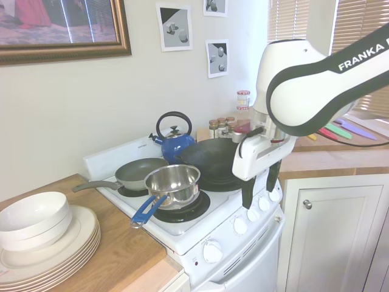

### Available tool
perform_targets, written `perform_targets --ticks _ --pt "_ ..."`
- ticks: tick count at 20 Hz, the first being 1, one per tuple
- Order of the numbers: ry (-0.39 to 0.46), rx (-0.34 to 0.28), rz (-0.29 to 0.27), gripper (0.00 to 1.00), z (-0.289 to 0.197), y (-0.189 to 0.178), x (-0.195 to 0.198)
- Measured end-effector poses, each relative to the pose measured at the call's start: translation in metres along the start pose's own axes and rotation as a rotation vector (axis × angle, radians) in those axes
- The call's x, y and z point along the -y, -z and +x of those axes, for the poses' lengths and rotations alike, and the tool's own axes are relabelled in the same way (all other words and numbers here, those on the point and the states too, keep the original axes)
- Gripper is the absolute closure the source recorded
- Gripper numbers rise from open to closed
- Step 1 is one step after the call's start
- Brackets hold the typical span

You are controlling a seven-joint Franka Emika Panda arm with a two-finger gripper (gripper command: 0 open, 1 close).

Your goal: Turn on the stove on the top left

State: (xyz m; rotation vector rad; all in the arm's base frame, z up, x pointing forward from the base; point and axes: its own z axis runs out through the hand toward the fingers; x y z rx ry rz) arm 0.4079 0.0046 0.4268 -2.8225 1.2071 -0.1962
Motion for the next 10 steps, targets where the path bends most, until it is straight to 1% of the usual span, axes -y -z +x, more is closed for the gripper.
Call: perform_targets --ticks 4,9,10 --pt "0.007 -0.002 -0.012 0.00 0.002 -0.004 0.000" --pt "0.013 0.010 -0.046 0.00 0.011 -0.025 0.001" --pt "0.008 0.014 -0.052 1.00 0.016 -0.029 0.000"
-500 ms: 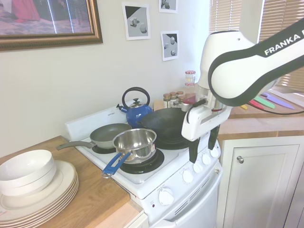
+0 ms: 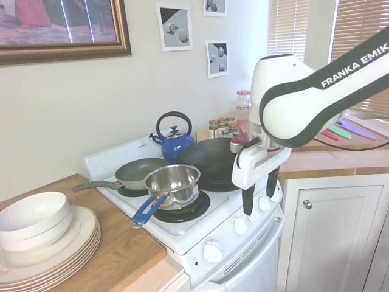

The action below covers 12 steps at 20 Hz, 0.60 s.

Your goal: Turn on the stove on the top left

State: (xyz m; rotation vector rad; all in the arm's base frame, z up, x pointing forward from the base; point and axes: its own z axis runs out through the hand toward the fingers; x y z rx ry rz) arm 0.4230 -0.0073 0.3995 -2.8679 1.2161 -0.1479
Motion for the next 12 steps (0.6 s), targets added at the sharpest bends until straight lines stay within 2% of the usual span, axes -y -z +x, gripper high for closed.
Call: perform_targets --ticks 4,12 --pt "-0.005 0.019 -0.008 1.00 0.023 -0.020 -0.004" --pt "0.003 0.010 -0.042 1.00 0.040 -0.053 -0.006"
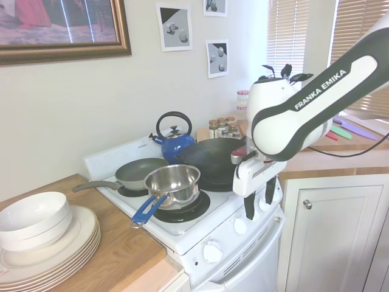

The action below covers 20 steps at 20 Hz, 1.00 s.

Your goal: Turn on the stove on the top left

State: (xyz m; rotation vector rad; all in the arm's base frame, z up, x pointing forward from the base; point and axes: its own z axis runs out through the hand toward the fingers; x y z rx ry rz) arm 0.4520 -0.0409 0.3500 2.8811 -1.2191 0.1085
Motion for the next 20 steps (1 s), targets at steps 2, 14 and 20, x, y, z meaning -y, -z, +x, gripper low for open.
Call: perform_targets --ticks 2,14,20 --pt "0.004 -0.005 -0.005 1.00 0.001 -0.003 0.000" --pt "-0.019 -0.022 -0.026 1.00 0.021 -0.016 -0.007" --pt "-0.035 -0.046 -0.046 1.00 0.036 -0.022 -0.007"
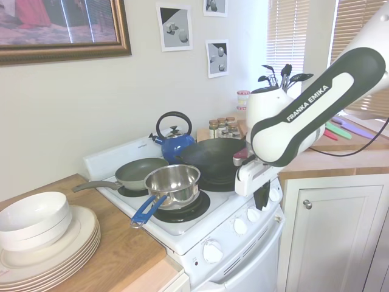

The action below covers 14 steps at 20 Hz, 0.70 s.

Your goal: Turn on the stove on the top left

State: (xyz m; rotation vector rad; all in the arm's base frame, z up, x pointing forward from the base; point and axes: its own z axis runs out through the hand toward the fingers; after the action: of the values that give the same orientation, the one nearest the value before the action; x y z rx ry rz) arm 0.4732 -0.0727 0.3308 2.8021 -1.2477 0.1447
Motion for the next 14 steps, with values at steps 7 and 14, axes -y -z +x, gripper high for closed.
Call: perform_targets --ticks 7,14 --pt "-0.008 -0.010 -0.022 1.00 0.014 -0.017 -0.001" --pt "-0.005 -0.015 -0.028 1.00 0.021 -0.025 0.005"
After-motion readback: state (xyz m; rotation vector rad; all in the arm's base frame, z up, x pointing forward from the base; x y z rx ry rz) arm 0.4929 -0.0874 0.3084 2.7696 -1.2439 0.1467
